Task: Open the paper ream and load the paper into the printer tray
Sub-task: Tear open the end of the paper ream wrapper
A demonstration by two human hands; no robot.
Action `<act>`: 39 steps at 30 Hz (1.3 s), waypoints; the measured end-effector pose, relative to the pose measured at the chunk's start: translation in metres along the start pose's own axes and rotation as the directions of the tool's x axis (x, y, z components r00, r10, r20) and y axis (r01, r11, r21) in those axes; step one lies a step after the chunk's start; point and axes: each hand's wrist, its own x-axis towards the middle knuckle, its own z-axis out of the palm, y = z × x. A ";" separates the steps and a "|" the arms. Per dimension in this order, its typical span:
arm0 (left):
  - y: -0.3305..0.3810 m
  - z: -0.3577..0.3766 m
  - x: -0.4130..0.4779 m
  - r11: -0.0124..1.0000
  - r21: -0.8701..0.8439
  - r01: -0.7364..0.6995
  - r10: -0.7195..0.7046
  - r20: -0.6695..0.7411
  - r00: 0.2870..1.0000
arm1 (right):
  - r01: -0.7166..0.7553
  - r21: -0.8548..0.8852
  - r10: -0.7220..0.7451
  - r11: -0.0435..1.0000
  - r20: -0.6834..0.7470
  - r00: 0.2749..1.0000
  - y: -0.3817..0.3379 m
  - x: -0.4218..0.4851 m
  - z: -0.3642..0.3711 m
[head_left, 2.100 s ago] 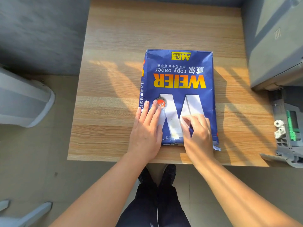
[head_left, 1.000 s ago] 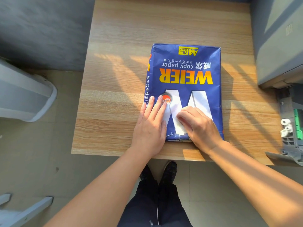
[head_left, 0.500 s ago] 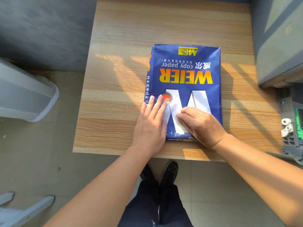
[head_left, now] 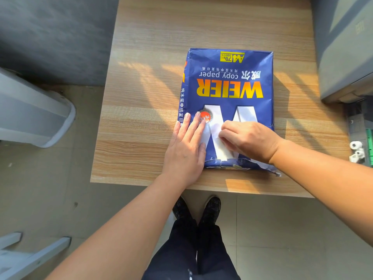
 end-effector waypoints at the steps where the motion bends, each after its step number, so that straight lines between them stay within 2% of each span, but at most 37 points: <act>1: 0.000 0.000 0.000 1.000 0.000 0.000 0.000 -0.001 1.000 | -0.050 0.037 0.050 0.998 -0.011 0.999 -0.002 -0.002 0.000; 3: 0.000 0.001 0.000 1.000 -0.003 0.000 0.000 -0.007 1.000 | -0.107 0.084 0.111 0.991 -0.039 0.993 -0.006 -0.005 -0.001; 10: 0.001 0.002 0.001 1.000 -0.006 0.004 -0.004 -0.015 1.000 | -0.081 0.073 0.084 0.994 -0.045 0.995 -0.017 -0.012 0.000; 16: 0.001 0.002 0.000 1.000 -0.008 0.009 -0.009 -0.018 1.000 | -0.298 0.313 0.322 0.902 -0.028 0.946 -0.021 -0.003 -0.003; 24: -0.001 0.002 0.000 1.000 0.003 0.010 -0.010 0.006 1.000 | -0.264 0.260 0.279 0.929 -0.021 0.960 -0.022 -0.010 0.007; 28: 0.000 0.003 0.000 1.000 -0.003 0.016 -0.016 -0.002 1.000 | -0.281 0.287 0.296 0.916 -0.008 0.955 -0.022 -0.014 0.005; 34: 0.000 0.003 0.000 1.000 0.012 0.021 -0.021 0.005 1.000 | -0.203 0.215 0.228 0.955 -0.095 0.969 -0.026 -0.021 0.007; 39: 0.001 0.003 0.000 1.000 0.013 0.014 -0.014 0.005 1.000 | -0.258 0.300 0.280 0.919 -0.032 0.960 -0.023 -0.011 0.003</act>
